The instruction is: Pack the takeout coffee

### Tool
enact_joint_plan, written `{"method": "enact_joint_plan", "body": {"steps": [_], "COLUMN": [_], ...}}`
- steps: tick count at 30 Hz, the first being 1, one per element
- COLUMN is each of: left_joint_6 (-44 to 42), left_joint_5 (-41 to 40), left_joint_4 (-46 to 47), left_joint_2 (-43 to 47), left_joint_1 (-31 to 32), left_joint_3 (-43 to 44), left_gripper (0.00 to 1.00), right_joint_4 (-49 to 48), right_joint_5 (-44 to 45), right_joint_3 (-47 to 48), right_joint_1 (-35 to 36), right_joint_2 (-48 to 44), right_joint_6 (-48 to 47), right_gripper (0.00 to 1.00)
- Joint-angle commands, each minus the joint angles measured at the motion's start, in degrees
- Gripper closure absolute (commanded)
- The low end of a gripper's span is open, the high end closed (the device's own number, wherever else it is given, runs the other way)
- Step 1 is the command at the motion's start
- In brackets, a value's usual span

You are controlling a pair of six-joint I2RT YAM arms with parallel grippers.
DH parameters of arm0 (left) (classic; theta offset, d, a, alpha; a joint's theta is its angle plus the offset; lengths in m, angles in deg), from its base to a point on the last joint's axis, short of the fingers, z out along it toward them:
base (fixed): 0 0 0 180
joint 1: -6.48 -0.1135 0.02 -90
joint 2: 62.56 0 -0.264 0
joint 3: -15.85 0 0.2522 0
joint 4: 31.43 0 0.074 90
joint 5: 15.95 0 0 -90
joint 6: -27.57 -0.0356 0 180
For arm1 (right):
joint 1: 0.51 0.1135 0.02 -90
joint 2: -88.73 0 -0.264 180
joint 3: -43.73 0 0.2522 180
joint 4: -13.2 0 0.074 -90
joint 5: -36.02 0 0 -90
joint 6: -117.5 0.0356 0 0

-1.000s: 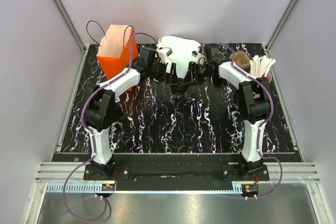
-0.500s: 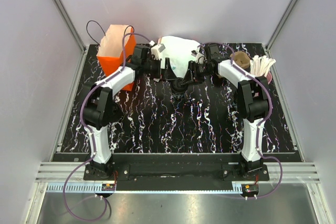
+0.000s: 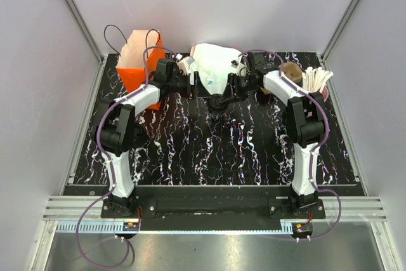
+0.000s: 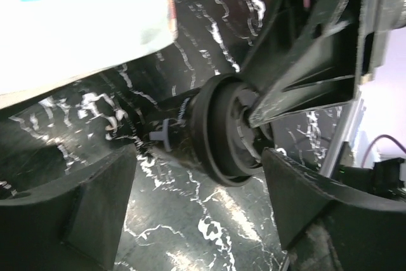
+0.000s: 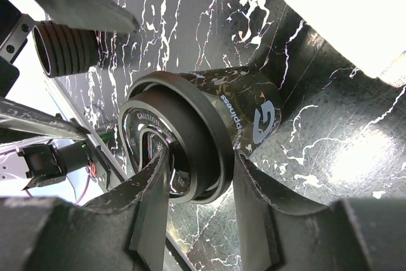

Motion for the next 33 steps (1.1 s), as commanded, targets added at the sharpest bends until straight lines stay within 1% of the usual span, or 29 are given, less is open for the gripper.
{"method": "enact_joint_plan", "body": {"steps": [1, 4, 16, 21, 24, 30, 33], "left_joint_6": [2.8, 3.3, 4.2, 5.4, 6.4, 8.7, 9.1], "left_joint_5": [4.7, 5.7, 6.9, 7.5, 7.7, 7.8, 7.5], "left_joint_4": [6.7, 7.2, 8.1, 9.9, 11.2, 13.0, 13.2], "left_joint_2": [-0.6, -0.9, 0.6, 0.6, 0.3, -1.4, -2.2], "left_joint_1": [-0.1, -0.1, -0.1, -0.1, -0.2, 0.0, 0.0], "left_joint_3": [-1.6, -1.9, -6.2, -7.7, -8.3, -7.6, -7.2], "left_gripper": [0.22, 0.27, 0.32, 0.36, 0.36, 0.41, 0.47], "right_joint_4": [0.6, 2.1, 6.6, 6.5, 6.4, 6.1, 6.1], "right_joint_5": [-0.8, -1.9, -2.6, -2.5, -2.6, -2.4, -2.2], "right_joint_3": [1.6, 2.3, 1.7, 1.4, 1.7, 1.4, 1.3], "right_joint_1": [-0.4, -0.7, -1.0, -1.0, -1.0, -1.0, -1.0], "right_joint_2": [0.3, 0.8, -0.9, -1.2, -0.8, -0.4, -0.4], "right_joint_6": [-1.3, -1.9, -4.6, -4.7, -4.6, -4.6, -4.5], "right_gripper": [0.77, 0.77, 0.78, 0.78, 0.78, 0.78, 0.78]}}
